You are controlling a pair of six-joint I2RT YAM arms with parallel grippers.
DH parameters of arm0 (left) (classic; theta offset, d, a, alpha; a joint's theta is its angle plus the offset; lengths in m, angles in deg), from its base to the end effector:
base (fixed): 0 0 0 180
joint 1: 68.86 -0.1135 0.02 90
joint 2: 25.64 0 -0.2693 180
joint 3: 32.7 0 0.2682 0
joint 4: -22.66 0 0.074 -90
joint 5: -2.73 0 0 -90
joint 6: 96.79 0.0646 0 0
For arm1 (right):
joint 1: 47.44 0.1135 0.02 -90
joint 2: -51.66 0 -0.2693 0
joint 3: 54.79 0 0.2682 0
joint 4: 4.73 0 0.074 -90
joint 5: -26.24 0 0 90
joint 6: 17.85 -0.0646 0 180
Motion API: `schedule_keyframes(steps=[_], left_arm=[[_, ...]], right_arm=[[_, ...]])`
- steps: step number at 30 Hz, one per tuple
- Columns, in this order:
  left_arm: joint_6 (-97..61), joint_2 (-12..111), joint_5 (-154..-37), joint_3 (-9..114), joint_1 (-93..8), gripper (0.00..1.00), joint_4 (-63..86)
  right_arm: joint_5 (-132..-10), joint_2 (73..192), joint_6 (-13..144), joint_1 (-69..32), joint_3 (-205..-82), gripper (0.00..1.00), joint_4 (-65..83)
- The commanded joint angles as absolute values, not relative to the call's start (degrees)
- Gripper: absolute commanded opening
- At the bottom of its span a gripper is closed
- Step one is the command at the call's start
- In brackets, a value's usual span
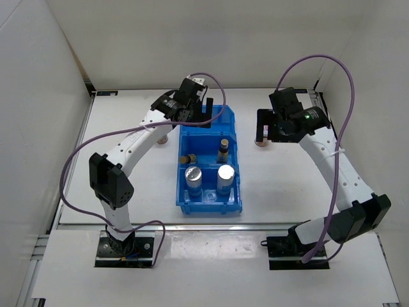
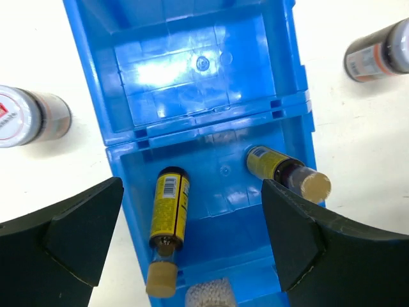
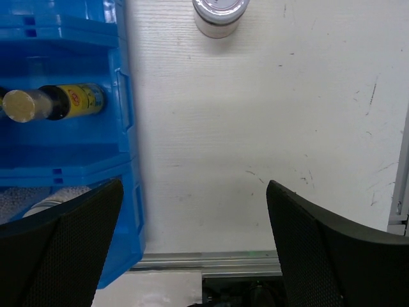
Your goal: Organize the condiment bottles
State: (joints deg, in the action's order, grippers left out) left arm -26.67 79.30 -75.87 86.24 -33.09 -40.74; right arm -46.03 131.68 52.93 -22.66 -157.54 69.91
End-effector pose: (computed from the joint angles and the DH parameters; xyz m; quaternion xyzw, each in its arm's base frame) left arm 0.3637 -0.2463 0.3343 0.0949 0.9291 -0.0788 0.3488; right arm 0.2845 0.1097 0.3757 0.0049 0.9353 -0.0143 0.3535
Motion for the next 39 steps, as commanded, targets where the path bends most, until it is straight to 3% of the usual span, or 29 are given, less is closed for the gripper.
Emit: schedule_keyframes(steps=[1, 9, 18, 31, 39], left_arm=[[-25.78, 75.96, -76.02, 89.47, -33.62, 1.00, -46.33], [-26.83, 69.38, -76.55, 81.06, -34.14, 0.97, -51.26], [-29.29, 62.87, -83.14, 71.38, -35.55, 0.85, -51.79], [-31.14, 63.39, -85.07, 66.72, -34.41, 0.80, -51.79], [-32.28, 64.53, -85.60, 63.03, -34.41, 0.71, -48.89]], right_arm=[[-48.47, 131.11, 53.17, -22.74, -160.35, 0.95, 68.40], [-48.99, 129.97, 53.70, -23.27, -157.98, 0.97, 67.88], [-50.14, 129.44, 53.70, -23.27, -156.31, 0.97, 67.87], [-50.14, 128.82, 53.70, -23.27, -155.25, 0.97, 67.35], [-50.14, 128.82, 53.70, -23.27, -154.73, 0.97, 67.35]])
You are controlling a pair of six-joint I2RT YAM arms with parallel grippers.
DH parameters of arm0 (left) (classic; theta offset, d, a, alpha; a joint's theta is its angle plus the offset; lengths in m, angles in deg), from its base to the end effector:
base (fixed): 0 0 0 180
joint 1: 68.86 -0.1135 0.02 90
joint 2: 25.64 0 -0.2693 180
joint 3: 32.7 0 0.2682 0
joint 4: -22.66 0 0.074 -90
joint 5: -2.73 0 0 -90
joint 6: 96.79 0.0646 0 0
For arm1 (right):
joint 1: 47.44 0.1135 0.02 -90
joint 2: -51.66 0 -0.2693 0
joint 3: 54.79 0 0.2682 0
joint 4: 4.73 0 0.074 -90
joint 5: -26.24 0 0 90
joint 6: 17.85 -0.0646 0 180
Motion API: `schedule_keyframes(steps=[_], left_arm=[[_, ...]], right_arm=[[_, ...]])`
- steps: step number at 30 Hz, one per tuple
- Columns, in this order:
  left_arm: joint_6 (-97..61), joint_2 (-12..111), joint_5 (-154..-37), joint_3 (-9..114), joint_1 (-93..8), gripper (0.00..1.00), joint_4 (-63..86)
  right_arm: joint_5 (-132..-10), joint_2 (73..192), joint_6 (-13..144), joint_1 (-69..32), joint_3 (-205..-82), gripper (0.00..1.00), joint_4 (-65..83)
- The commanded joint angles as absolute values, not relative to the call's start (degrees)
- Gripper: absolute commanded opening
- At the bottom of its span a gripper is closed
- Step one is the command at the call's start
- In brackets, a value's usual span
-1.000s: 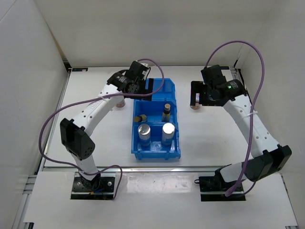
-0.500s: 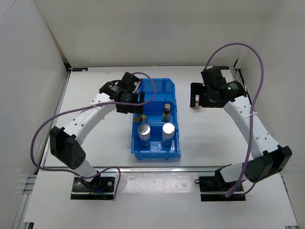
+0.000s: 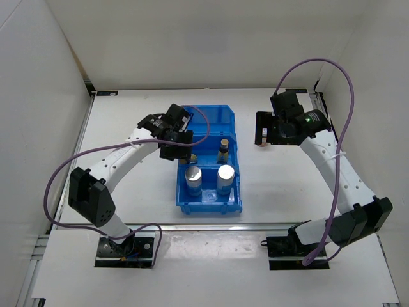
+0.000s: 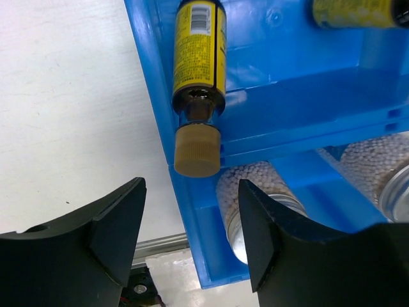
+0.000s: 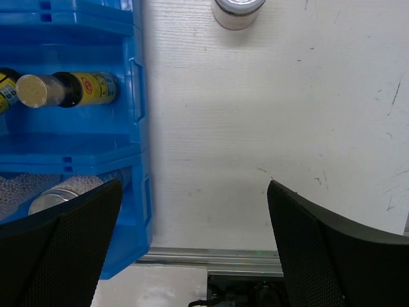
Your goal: Organize the condiment bottles
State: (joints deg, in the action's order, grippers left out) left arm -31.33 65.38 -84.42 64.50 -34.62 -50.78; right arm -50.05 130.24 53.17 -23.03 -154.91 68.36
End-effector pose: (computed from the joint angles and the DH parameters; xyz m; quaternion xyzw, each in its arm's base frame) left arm 0.2870 -0.1915 0.2839 0.0780 0.9770 -0.0755 0.1837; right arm 0.2806 0.1105 0.3688 -0.0051 0.9383 0.0161 0.3454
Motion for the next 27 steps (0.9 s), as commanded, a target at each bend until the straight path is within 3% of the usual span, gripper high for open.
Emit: schedule_keyframes(steps=[1, 14, 27], left_arm=[[-32.28, 64.53, -85.60, 63.02, -34.41, 0.70, -48.89], [-32.81, 66.64, -86.13, 61.35, -34.41, 0.70, -46.70], [-32.81, 66.64, -88.41, 61.88, -34.41, 0.53, -46.16]], right_arm=[[-50.14, 128.82, 53.70, -23.27, -154.73, 0.97, 67.35], [-50.14, 128.82, 54.22, -23.27, -154.20, 0.97, 67.35], [-50.14, 128.82, 54.23, -23.79, -154.20, 0.97, 67.35]])
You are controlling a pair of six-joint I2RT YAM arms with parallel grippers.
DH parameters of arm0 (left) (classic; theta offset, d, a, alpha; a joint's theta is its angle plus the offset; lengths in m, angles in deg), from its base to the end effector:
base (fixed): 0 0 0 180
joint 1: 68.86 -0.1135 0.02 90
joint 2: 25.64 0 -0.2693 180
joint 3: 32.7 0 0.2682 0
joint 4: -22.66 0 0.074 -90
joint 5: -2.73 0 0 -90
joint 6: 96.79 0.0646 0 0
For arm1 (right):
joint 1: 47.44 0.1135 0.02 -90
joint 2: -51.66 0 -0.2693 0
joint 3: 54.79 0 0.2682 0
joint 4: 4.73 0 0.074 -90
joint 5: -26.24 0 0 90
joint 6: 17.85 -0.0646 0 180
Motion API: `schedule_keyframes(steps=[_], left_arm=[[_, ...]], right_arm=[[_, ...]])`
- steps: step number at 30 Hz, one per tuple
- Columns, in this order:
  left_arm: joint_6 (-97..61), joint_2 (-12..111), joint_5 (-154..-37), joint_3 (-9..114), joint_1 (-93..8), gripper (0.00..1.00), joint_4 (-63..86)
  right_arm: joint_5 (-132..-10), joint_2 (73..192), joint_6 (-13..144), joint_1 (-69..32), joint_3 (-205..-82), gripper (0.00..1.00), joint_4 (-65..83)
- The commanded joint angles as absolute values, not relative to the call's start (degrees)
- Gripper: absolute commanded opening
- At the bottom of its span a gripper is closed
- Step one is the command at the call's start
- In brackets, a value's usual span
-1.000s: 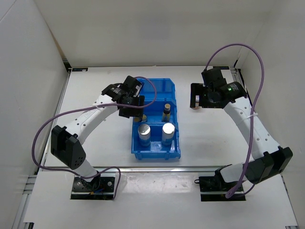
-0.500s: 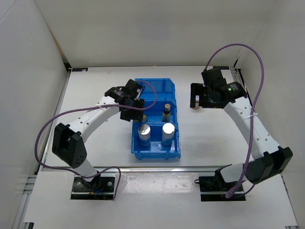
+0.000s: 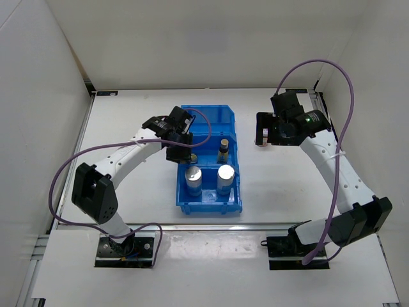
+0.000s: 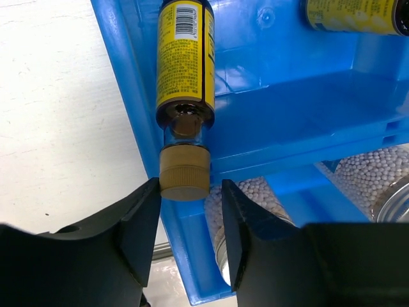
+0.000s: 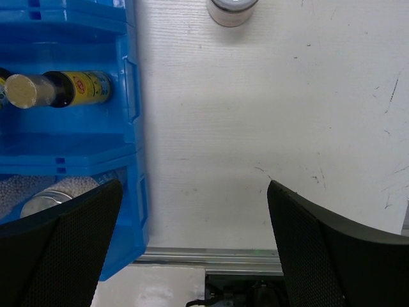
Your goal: Organize the condiment bottles
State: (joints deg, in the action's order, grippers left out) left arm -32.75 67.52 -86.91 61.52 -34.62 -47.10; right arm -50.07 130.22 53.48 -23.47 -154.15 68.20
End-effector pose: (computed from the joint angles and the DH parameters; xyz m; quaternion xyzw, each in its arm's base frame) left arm 0.2923 -0.1985 0.2582 0.0704 0.9802 -0.0900 0.1614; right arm 0.2815 0.1084 0.3647 -0.0048 0.9399 0.0121 0.3411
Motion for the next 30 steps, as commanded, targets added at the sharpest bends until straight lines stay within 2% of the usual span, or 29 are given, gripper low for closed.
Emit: schedule_keyframes(steps=[1, 2, 6, 23, 30], left_arm=[[-32.81, 66.64, -88.41, 61.88, -34.41, 0.51, -46.16], [-32.81, 66.64, -88.41, 62.40, -34.41, 0.51, -46.16], [-32.81, 66.64, -88.94, 62.40, -34.41, 0.41, -46.16], [-32.19, 67.17, -90.00, 67.40, -34.41, 0.17, -47.31], [-30.96, 68.84, -88.24, 70.67, -34.41, 0.16, -48.44]], right_arm=[[-50.14, 128.82, 54.23, -23.79, -154.20, 0.97, 67.35], [-50.14, 128.82, 54.23, -23.79, -154.20, 0.97, 67.35], [-50.14, 128.30, 54.23, -23.79, -154.20, 0.97, 67.35], [-50.67, 128.30, 54.75, -24.32, -153.67, 0.97, 67.35], [-50.67, 128.30, 54.75, -24.32, -153.14, 0.97, 67.35]])
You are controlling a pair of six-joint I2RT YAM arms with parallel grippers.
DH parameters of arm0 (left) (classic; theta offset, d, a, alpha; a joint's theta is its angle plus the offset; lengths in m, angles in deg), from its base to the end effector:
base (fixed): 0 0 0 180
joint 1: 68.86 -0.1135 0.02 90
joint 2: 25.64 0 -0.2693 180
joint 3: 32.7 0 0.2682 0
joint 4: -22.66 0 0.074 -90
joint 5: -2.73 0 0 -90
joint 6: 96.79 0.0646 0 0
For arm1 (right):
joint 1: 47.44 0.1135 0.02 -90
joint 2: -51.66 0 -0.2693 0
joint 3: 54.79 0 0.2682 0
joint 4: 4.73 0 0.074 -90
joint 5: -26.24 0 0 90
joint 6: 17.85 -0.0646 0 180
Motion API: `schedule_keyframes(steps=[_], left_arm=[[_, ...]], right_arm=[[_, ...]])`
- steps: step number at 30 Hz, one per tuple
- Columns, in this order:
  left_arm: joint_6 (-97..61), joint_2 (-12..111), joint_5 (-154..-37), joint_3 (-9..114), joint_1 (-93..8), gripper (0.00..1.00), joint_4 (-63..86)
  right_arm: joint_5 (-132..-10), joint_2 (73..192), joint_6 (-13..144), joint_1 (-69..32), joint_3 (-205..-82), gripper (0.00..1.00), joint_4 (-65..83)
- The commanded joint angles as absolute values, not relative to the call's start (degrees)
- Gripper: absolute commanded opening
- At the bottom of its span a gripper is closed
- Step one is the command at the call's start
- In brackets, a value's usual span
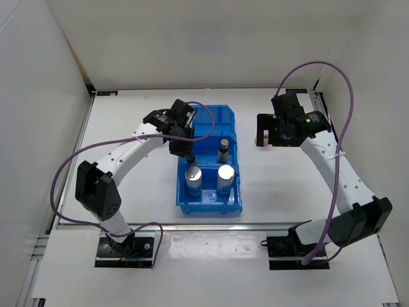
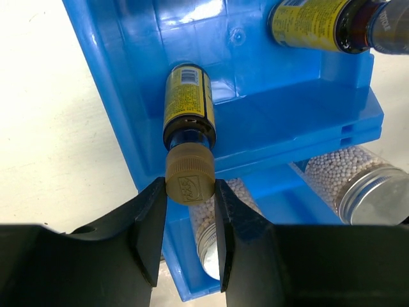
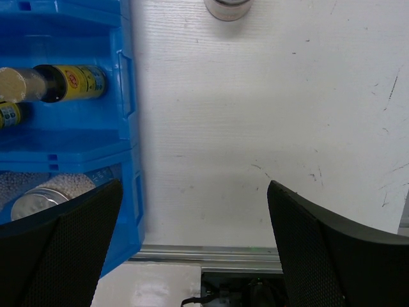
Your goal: Organize the condiment bottles
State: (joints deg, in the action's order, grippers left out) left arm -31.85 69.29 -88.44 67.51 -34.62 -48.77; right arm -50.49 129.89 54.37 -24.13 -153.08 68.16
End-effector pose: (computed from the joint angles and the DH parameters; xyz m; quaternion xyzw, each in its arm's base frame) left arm 0.3020 -0.2072 0.2797 0.0804 0.9751 -0.1109 0.1746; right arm 0.2811 0.1050 0.3601 -0.0086 0.9422 0.0085 0.3349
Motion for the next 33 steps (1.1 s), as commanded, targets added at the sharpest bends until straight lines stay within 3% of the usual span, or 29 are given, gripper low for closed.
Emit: schedule_keyframes(steps=[1, 23, 33], left_arm=[[-30.96, 69.36, -88.24, 71.36, -34.41, 0.16, -48.45], [-28.85, 77.71, -86.66, 80.86, -33.35, 0.16, -50.12], [-28.85, 80.00, -86.13, 82.62, -32.21, 0.33, -50.12]], right_arm=[[-50.67, 128.30, 54.75, -24.32, -153.14, 0.97, 67.35], [-50.67, 128.30, 54.75, -24.32, -152.62, 0.97, 67.35], [-50.67, 128.30, 55.28, -24.85, -152.62, 0.97, 67.35]])
